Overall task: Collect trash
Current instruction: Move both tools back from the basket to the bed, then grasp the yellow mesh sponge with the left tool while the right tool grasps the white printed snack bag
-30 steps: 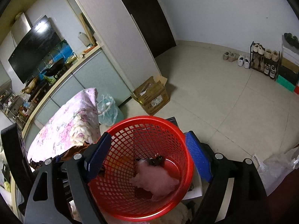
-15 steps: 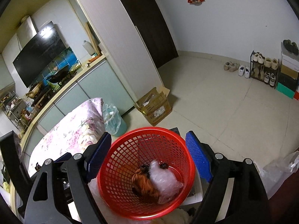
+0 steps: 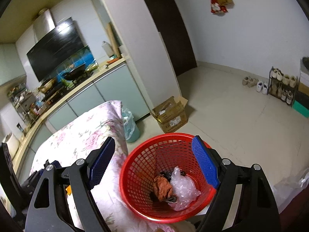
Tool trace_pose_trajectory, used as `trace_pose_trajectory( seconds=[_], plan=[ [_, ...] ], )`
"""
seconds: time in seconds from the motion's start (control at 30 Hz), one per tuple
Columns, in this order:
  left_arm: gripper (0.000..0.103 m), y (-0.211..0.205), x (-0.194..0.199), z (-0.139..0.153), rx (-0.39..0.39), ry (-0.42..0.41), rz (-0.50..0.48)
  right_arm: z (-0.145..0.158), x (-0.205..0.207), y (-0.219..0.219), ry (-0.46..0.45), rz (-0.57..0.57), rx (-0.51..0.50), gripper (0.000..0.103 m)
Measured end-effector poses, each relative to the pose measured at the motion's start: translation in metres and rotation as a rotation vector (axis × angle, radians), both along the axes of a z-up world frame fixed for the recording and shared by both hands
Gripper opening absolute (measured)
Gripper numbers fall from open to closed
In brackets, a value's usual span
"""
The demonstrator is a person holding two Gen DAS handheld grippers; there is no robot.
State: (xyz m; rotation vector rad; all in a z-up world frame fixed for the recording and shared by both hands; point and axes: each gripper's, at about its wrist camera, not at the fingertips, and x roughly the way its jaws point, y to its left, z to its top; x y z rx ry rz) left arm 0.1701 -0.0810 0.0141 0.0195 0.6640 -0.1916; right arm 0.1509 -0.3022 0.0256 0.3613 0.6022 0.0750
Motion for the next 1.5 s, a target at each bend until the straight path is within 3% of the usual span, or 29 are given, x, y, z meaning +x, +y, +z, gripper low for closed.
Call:
trace_pose_trajectory(
  seconds=[0.43,0.9,1.1,1.2,1.5],
  plan=[
    [0.089,0.106,-0.050,0.015,-0.038,-0.018,0.167,-0.001,-0.018,0.074,-0.026,0.183,-0.088,0.082],
    [0.089,0.251,-0.095,0.016,-0.096,0.023,0.439,-0.010,-0.030,0.121,0.006,0.300,-0.104,0.083],
    [0.089,0.263,-0.102,-0.002,-0.115,0.056,0.446,-0.013,-0.033,0.135,0.021,0.320,-0.099,0.083],
    [0.089,0.266,-0.104,-0.014,-0.075,0.071,0.457,-0.015,-0.036,0.140,0.024,0.328,-0.099,0.083],
    [0.089,0.315,-0.106,-0.038,-0.050,0.118,0.603,-0.026,-0.038,0.159,0.055,0.375,-0.104,0.083]
  ],
)
